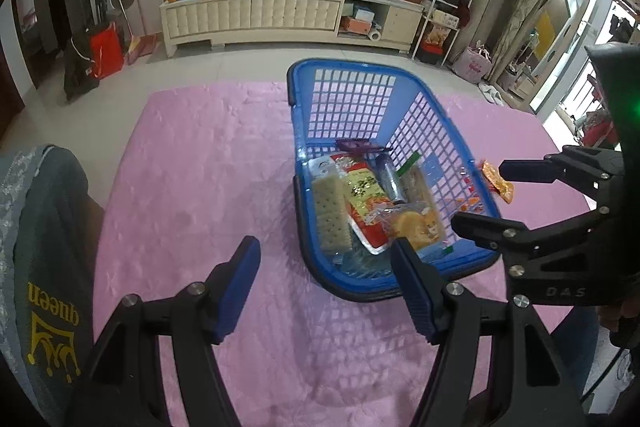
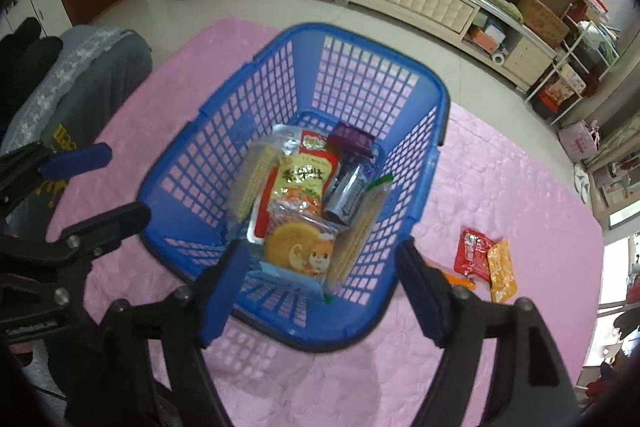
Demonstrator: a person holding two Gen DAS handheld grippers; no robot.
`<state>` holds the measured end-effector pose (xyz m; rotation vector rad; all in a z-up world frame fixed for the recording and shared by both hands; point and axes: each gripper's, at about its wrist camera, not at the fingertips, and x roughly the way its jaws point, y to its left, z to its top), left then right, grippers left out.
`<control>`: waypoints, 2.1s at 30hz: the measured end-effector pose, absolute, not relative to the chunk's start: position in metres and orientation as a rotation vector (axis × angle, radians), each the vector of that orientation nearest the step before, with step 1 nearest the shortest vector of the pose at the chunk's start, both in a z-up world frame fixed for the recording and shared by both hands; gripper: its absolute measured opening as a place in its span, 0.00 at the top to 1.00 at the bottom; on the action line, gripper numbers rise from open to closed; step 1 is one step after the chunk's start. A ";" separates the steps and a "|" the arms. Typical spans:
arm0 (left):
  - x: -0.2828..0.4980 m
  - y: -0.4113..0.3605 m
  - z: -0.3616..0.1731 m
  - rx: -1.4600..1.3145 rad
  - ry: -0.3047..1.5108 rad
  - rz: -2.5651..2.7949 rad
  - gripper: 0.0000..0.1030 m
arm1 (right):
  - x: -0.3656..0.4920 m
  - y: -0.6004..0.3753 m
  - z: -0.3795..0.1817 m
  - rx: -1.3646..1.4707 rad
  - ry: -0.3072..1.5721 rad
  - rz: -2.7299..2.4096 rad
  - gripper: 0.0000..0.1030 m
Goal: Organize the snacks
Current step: 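Move both tools away from the basket toward the remaining pouches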
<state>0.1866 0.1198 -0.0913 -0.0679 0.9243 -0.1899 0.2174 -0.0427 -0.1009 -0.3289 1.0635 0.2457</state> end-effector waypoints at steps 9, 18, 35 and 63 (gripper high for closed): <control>0.164 0.094 -0.053 -0.011 0.867 -0.196 0.27 | 0.188 -0.070 -0.066 -0.268 1.019 0.269 0.23; 0.159 0.054 -0.030 -0.013 0.842 -0.221 0.20 | 0.175 -0.120 -0.041 -0.215 0.978 0.242 0.23; 0.182 -0.054 -0.040 0.109 0.870 -0.310 0.20 | 0.179 -0.229 -0.050 -0.126 0.985 0.150 0.23; 0.257 -0.153 -0.163 0.102 1.045 -0.292 0.20 | 0.240 -0.347 -0.163 -0.138 1.030 0.161 0.23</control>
